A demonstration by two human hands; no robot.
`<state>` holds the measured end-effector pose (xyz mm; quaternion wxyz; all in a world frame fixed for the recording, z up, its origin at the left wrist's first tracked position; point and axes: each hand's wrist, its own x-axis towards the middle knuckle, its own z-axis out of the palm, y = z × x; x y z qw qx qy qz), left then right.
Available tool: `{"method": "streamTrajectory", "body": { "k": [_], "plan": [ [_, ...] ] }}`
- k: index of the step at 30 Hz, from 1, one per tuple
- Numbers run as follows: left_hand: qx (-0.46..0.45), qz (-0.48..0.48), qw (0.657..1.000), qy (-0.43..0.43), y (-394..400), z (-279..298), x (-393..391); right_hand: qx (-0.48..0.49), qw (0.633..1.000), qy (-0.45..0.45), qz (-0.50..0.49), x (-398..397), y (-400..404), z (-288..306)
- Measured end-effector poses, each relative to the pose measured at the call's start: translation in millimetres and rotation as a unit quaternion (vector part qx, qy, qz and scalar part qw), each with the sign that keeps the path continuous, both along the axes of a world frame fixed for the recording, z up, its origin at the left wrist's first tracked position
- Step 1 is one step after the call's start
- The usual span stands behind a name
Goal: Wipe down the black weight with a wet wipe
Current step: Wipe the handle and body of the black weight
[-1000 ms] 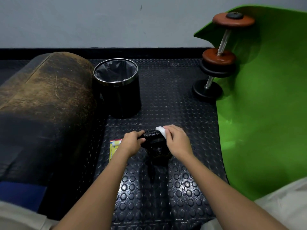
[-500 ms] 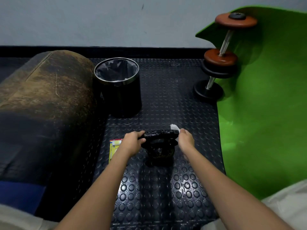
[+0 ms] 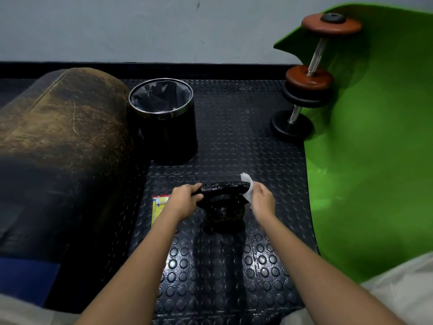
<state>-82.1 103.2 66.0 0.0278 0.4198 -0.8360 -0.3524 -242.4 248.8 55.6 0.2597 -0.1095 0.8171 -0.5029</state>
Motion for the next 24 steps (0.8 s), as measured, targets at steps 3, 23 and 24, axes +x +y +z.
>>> {"method": "streamTrajectory", "body": {
  "k": [3,23,24],
  "plan": [
    [0.0,-0.001,1.0,-0.001,0.1,0.4,0.7,0.024,0.992,-0.121,-0.026,-7.6,-10.2,6.1],
    [-0.003,-0.003,1.0,0.005,1.8,1.3,2.3,0.025,0.996,-0.085,-0.014,0.2,-6.4,18.9],
    [-0.004,-0.004,1.0,0.004,1.9,1.7,2.4,0.033,0.995,-0.095,-0.016,0.7,-9.0,21.4]
  ]
}}
